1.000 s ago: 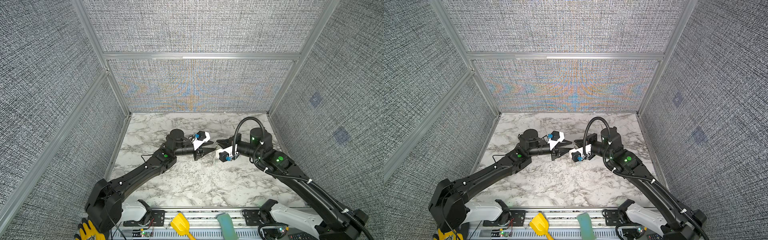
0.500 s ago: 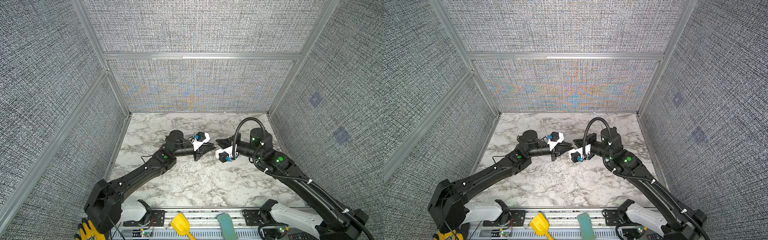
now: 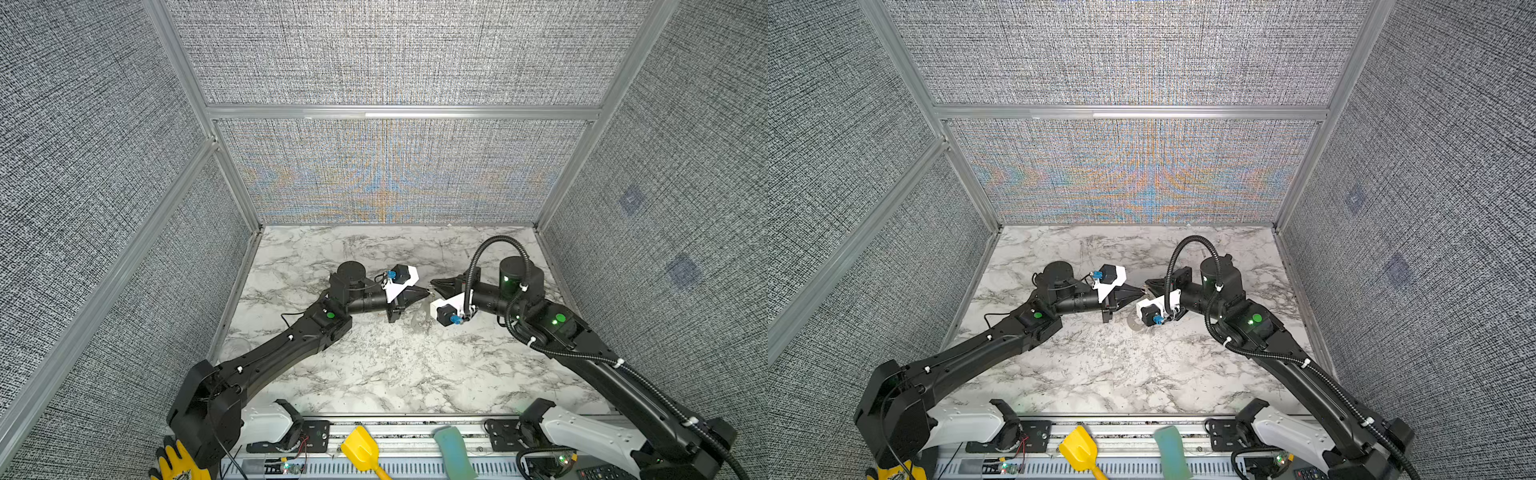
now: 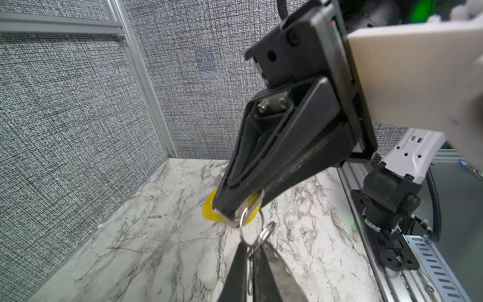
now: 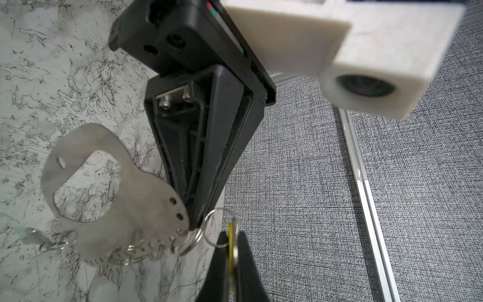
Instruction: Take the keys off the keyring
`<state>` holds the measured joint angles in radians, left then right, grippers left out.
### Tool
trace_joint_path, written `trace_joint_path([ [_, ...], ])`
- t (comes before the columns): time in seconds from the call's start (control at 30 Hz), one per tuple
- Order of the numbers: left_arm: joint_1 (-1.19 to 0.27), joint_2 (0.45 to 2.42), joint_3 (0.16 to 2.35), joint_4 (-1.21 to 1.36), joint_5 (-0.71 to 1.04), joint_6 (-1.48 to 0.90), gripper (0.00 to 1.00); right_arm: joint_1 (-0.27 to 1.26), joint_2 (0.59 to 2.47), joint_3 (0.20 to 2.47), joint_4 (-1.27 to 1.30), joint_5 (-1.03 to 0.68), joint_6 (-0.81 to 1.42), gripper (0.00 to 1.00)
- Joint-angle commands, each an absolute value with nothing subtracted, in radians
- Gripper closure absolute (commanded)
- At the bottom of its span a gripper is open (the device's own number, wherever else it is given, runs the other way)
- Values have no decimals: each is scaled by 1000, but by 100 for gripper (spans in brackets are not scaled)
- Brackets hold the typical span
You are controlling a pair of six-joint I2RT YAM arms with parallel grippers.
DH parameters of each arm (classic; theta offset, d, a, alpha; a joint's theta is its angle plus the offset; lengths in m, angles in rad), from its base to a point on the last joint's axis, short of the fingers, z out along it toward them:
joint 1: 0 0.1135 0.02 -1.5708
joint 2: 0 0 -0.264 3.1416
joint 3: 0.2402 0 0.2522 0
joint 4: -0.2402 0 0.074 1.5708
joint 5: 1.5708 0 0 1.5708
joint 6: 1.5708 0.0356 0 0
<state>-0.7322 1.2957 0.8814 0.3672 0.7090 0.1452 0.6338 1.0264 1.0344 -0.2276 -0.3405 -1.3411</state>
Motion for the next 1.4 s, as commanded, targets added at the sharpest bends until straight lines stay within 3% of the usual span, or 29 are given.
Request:
trace_joint_path([
  [0.0, -733, 1287, 877, 406, 716, 137, 93, 636, 1023, 1029, -194, -333, -1354, 100],
  [0.37, -733, 1280, 875, 382, 719, 144, 100, 636, 1002, 998, -149, -265, -1355, 100],
  [0.87, -733, 1257, 882, 306, 699, 168, 100, 634, 978, 980, -133, -168, -1263, 100],
  [1.37, -732, 1243, 876, 336, 672, 137, 100, 622, 969, 938, -151, -191, -1175, 100],
])
